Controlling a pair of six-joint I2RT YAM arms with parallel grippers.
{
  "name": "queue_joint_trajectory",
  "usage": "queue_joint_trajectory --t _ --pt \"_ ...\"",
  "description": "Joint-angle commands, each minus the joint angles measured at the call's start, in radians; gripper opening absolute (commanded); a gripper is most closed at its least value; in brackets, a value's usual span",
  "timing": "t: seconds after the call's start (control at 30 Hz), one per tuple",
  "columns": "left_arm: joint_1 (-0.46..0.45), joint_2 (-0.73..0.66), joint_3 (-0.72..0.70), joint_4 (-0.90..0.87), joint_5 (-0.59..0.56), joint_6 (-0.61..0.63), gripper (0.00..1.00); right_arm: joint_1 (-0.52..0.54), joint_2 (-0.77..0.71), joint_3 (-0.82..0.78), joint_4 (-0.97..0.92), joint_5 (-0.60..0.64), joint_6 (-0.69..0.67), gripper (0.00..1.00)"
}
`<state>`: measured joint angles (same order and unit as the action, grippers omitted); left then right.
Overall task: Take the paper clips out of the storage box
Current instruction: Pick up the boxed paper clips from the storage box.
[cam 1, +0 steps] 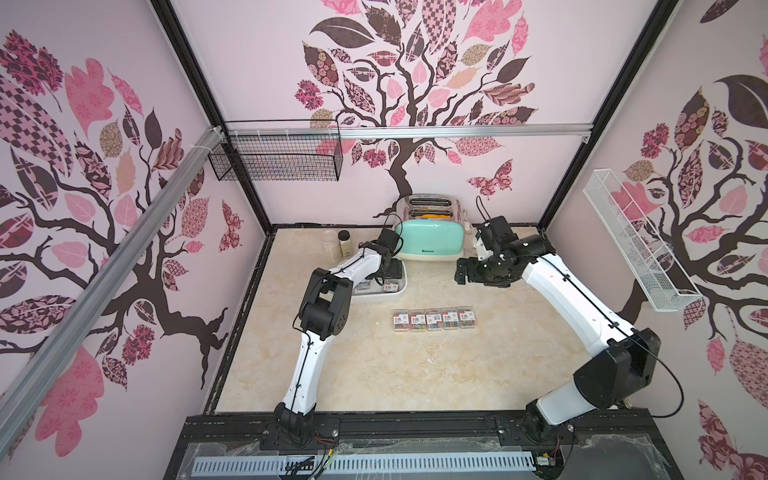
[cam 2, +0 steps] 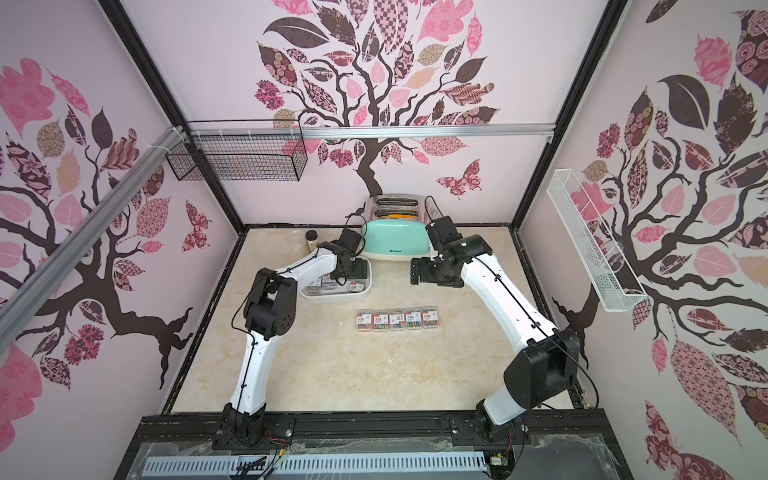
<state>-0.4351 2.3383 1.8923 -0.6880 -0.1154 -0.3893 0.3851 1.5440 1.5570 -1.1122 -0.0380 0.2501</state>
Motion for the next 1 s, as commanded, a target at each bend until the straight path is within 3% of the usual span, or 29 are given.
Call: queue_joint_trajectory --t 0.0,0.07,0.13,0.67,0.97 --pt "0.006 0.024 0.02 0.014 0.002 -0.005 0.76 0.01 0.022 0.034 0.016 -0.009 0.005 0.99" --pt "0.006 0.013 0.007 0.02 0.001 -0.006 0.66 0.011 0.021 0.036 0.017 -0.009 0.004 0.99" --pt "0.004 -0.001 -0.011 0.032 0.005 -0.005 0.62 0.013 0.021 0.035 0.018 -0.012 0.004 0.99" --pt "-0.003 -0.173 -0.01 -0.017 -0.006 0.04 0.63 0.031 0.034 0.066 0.031 -0.025 -0.003 0.99" --pt "-0.04 -0.392 -0.185 -0.048 0.011 0.053 0.63 0.033 0.001 0.072 0.019 -0.019 -0.01 0.99"
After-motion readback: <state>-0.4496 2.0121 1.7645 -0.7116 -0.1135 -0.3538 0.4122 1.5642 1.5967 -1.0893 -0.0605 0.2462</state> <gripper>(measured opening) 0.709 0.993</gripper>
